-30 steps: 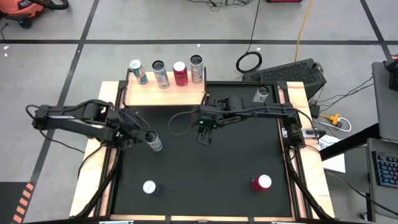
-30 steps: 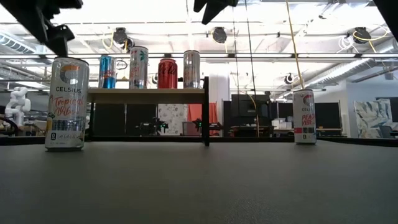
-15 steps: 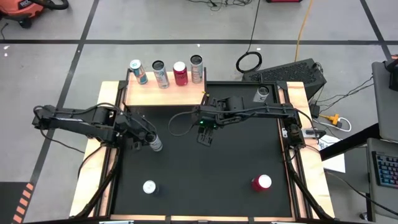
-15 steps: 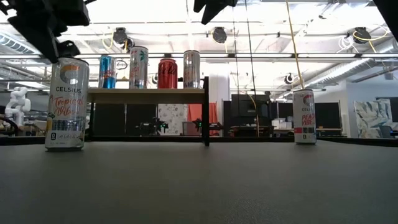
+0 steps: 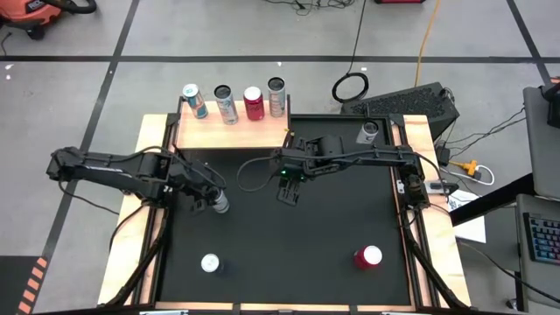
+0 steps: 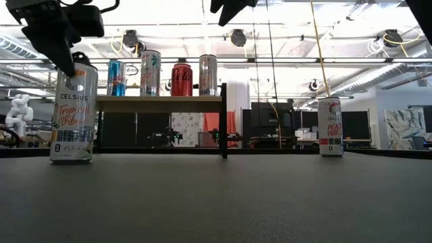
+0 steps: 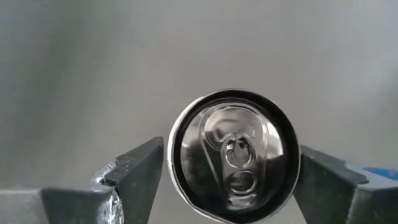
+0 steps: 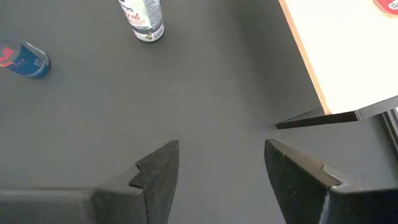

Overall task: Place canned beverage on shelf
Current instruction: Put the white yellow soda can on the shelf aligned with the other white yellow soda can

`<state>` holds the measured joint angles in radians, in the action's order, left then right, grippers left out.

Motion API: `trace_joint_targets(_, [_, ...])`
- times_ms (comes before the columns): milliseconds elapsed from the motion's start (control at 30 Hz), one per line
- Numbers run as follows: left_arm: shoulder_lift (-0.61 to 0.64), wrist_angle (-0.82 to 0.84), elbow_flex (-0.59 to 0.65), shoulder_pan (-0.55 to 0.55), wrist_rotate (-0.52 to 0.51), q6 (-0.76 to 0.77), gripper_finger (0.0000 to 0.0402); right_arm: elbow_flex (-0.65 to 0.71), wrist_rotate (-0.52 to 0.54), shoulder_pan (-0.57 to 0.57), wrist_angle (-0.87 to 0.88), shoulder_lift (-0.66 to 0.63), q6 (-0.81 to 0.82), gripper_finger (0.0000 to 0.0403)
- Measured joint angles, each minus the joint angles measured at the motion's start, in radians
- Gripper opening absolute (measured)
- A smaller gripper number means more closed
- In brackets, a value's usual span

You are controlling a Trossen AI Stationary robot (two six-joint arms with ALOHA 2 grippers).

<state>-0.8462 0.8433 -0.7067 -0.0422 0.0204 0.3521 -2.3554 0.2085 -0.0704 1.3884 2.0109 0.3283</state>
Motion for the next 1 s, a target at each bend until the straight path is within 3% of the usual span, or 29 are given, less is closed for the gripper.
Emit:
trace_joint_targets(233, [-0.029,-0.001,0.0,0.0,-0.06,0.009,0.0316,0.0,0.0,0.0,0.0,0.0,0.0,0.0217])
trace_joint_targets(1000, [-0.099,-0.024,0.0,0.0,-0.052,0.007,0.0315,-0.001,0.0,0.0,0.0,0.0,0.0,0.0217])
